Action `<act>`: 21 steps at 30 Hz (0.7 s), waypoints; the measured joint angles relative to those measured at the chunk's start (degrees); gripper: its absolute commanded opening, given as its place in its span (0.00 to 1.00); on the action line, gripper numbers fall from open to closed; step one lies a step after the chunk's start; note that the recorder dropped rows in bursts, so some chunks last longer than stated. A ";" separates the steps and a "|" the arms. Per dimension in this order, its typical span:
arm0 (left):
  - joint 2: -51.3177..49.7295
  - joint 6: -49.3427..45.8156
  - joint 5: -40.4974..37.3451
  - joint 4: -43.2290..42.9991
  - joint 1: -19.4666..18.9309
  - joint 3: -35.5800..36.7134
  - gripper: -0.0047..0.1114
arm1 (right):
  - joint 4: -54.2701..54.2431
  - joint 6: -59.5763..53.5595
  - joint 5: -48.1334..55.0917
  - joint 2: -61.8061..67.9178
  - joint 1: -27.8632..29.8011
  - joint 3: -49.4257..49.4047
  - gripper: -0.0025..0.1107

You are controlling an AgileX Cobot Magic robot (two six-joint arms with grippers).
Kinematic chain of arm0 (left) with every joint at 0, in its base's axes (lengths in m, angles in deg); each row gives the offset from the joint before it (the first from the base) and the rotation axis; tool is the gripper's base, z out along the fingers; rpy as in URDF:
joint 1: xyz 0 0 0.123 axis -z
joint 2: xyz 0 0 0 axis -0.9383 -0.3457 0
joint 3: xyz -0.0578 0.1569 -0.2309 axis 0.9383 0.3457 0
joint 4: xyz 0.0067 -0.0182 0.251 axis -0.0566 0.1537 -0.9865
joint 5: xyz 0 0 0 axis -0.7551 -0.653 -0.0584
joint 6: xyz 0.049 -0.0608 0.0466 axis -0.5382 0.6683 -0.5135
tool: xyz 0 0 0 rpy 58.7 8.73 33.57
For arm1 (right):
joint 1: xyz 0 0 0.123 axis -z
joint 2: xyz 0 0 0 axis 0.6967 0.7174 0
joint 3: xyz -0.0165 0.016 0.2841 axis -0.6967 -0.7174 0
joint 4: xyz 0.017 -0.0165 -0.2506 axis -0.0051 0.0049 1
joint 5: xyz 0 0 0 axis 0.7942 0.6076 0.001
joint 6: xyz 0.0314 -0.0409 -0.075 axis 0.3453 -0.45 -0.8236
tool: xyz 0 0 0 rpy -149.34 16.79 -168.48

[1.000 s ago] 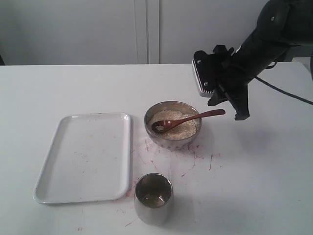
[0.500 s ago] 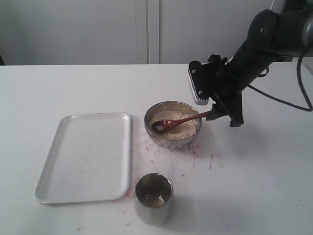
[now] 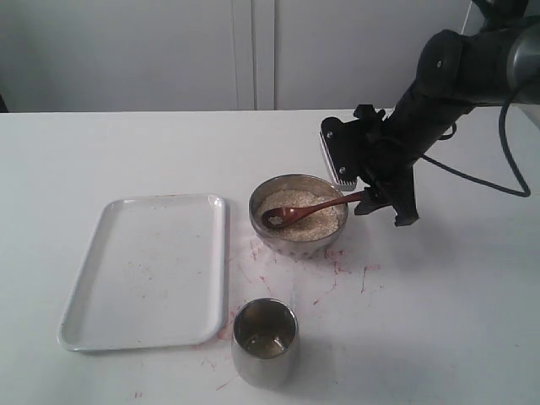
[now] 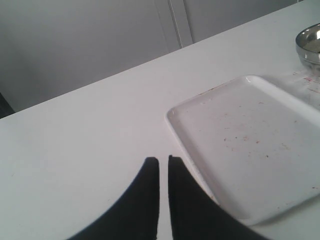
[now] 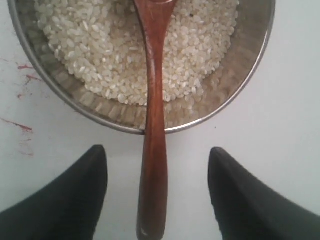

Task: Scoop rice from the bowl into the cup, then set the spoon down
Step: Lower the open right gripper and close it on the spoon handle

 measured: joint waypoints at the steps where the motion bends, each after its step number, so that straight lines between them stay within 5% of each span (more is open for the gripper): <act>1: 0.00 0.00 0.00 0.00 0.00 0.00 0.16 | 0.49 0.00 -0.11 0.27 0.00 0.00 0.49; 21: 0.00 0.00 0.00 0.00 0.00 0.00 0.16 | 4.49 3.98 -2.79 2.92 0.00 0.00 0.48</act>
